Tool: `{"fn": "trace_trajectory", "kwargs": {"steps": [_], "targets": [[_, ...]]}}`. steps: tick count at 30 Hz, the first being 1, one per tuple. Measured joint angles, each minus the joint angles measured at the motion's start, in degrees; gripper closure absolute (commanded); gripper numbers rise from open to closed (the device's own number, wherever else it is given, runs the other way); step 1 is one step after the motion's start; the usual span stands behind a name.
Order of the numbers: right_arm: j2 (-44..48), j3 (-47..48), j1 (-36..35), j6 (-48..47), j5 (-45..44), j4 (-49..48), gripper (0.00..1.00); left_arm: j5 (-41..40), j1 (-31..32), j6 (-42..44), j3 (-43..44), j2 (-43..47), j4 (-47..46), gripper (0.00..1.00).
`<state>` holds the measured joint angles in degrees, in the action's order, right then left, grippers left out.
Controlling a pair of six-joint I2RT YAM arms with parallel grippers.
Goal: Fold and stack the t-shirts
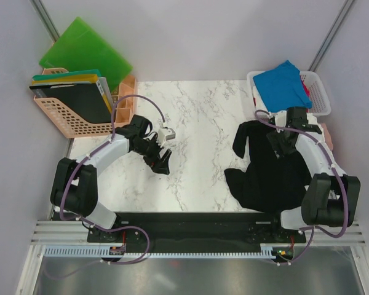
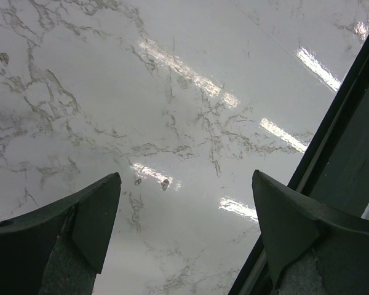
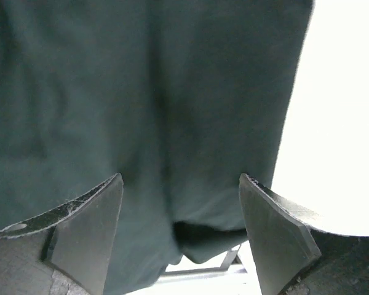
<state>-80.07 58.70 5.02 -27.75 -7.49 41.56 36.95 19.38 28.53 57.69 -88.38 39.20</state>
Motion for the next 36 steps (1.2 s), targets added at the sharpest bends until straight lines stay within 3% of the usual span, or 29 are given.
{"fn": "trace_trajectory", "kwargs": {"steps": [7, 13, 16, 17, 18, 25, 30, 32, 34, 36], "targets": [[-4.0, 1.9, 1.8, 1.0, 0.1, -5.1, 0.23, -0.6, 0.0, 0.0, 0.0, 0.3, 0.0, 0.06], [-7.1, 1.9, 2.0, 1.9, 2.5, -6.5, 0.38, -0.7, 0.0, 0.0, 0.0, 0.3, 0.0, 0.07], [-7.8, 1.9, 2.2, 1.9, 3.7, -7.0, 0.67, -0.7, 0.0, 0.0, 0.0, 0.3, 0.0, 0.07], [-7.8, 1.9, 2.2, 2.2, 4.0, -7.1, 0.92, -0.7, 0.0, 0.0, 0.0, 0.3, 0.0, 0.07], [-7.8, 1.9, 2.3, 2.0, 4.5, -7.1, 1.0, -0.7, 0.0, 0.0, 0.0, 0.3, 0.0, 0.07], [-4.5, 3.7, 2.4, 2.4, 7.8, -3.5, 1.0, -0.8, 0.0, 0.0, 0.0, 0.3, 0.0, 0.07], [1.1, 11.1, 2.3, 2.0, 9.5, 3.3, 0.97, -0.8, 0.0, 0.0, 0.0, 0.2, 0.0, 0.07], [3.6, 14.4, 2.4, 1.6, 9.6, 6.0, 0.72, -0.8, 0.0, 0.0, 0.0, 0.2, 0.0, 0.07], [5.7, 17.0, 2.3, 1.2, 9.7, 7.8, 0.4, -0.8, 0.0, 0.0, 0.0, 0.2, 0.0, 0.07], [7.6, 18.5, 2.3, 0.2, 9.7, 8.5, 0.3, -0.8, 0.0, 0.0, 0.0, 0.2, 0.0, 0.06]]}}
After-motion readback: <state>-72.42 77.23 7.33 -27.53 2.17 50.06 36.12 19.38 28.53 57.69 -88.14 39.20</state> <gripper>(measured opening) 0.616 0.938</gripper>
